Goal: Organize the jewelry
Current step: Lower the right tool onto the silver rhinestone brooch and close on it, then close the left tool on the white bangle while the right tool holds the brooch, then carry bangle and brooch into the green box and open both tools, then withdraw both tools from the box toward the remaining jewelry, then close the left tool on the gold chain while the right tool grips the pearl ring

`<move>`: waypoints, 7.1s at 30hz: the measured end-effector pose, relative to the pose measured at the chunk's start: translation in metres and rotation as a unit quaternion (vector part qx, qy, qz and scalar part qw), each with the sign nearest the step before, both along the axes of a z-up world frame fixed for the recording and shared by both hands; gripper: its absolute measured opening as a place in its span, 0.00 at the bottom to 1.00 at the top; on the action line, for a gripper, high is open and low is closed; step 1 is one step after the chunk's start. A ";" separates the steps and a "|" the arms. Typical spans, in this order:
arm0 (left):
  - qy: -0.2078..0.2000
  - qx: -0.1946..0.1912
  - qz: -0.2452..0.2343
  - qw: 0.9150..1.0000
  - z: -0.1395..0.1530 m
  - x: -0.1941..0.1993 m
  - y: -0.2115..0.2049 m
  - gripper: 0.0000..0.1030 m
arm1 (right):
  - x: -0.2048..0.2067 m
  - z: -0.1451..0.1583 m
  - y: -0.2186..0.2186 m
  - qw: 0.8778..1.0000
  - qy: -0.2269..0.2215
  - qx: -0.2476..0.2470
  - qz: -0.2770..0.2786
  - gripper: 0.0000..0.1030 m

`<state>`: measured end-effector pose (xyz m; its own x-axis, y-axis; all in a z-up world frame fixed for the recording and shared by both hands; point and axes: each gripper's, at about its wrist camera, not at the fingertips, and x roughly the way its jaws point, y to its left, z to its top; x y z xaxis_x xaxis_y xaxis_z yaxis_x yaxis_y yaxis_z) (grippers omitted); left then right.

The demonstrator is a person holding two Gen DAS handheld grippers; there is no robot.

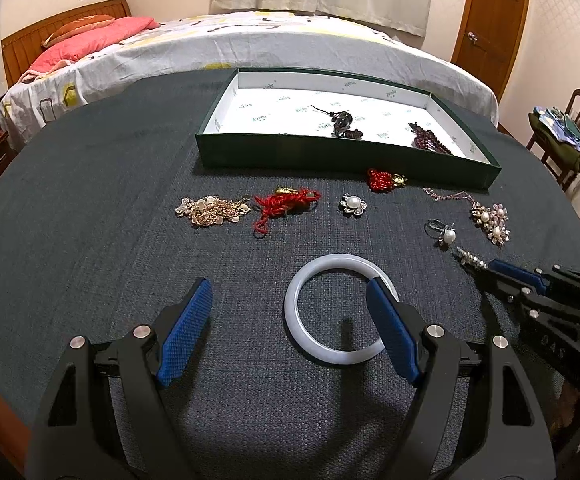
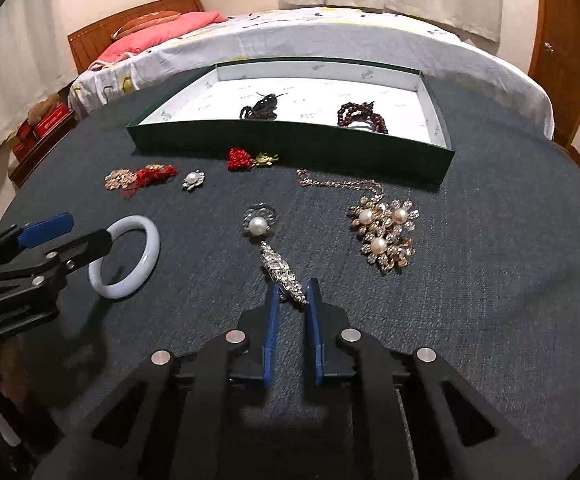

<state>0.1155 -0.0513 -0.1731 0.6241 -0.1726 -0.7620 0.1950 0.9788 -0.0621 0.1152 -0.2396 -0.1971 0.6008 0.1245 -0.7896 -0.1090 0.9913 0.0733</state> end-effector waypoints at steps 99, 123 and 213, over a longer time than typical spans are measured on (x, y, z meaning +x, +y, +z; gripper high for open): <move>-0.084 0.016 -0.010 0.996 0.038 0.168 -0.030 0.67 | 0.147 0.041 0.002 0.992 -0.095 0.072 -0.040 0.13; 0.001 0.034 -0.018 0.999 -0.013 0.199 -0.029 0.68 | 0.179 0.001 -0.001 0.996 -0.028 0.065 -0.054 0.28; -0.004 0.027 0.065 0.998 -0.008 0.077 0.047 0.70 | 0.030 0.010 0.000 0.996 -0.040 0.067 -0.044 0.21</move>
<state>0.1922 -0.0047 -0.1812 0.6442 -0.0490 -0.7633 0.0674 0.9977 -0.0073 0.1447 -0.2397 -0.1874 0.6751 0.1698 -0.7179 -0.0327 0.9791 0.2008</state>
